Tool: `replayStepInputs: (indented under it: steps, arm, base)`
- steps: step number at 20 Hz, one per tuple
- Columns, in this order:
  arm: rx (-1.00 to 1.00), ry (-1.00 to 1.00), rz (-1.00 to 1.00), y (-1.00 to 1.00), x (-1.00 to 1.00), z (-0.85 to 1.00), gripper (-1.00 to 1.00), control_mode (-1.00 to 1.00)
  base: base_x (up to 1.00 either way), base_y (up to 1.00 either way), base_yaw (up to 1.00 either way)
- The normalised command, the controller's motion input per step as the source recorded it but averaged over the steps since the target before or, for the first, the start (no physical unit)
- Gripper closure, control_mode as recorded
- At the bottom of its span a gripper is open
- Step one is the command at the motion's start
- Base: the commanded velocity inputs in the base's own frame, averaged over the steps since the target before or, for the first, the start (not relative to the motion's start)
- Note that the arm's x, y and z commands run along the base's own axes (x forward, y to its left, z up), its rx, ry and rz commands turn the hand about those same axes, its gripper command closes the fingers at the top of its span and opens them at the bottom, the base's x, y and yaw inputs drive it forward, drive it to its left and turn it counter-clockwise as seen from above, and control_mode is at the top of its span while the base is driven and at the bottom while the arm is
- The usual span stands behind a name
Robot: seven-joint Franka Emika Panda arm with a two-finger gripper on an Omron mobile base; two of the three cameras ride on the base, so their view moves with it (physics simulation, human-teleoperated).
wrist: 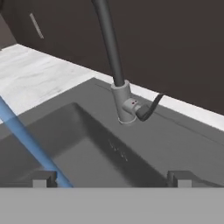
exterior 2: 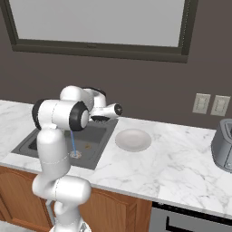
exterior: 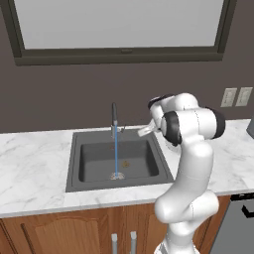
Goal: Turn on the sink faucet. Then move the garlic from the counter to the sink. Turn off the sink. Move the vegetable from the sink to the pot next to the stove. Finally move the pot to the front right burner.
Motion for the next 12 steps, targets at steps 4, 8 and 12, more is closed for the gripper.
replayStepInputs:
  steps: [4,8,12]
  arm:
    - [0.01,-0.09,0.14,0.0,0.3,-0.04,-1.0,-1.0]
    - [0.0,-0.16,0.11,0.01,0.24,-0.11,-1.0,-1.0]
    - [0.0,-0.15,0.08,0.06,0.25,-0.19,-1.0,-1.0]
  base:
    - [0.0,0.0,0.0]
    - [0.0,0.0,0.0]
    - [0.0,0.0,0.0]
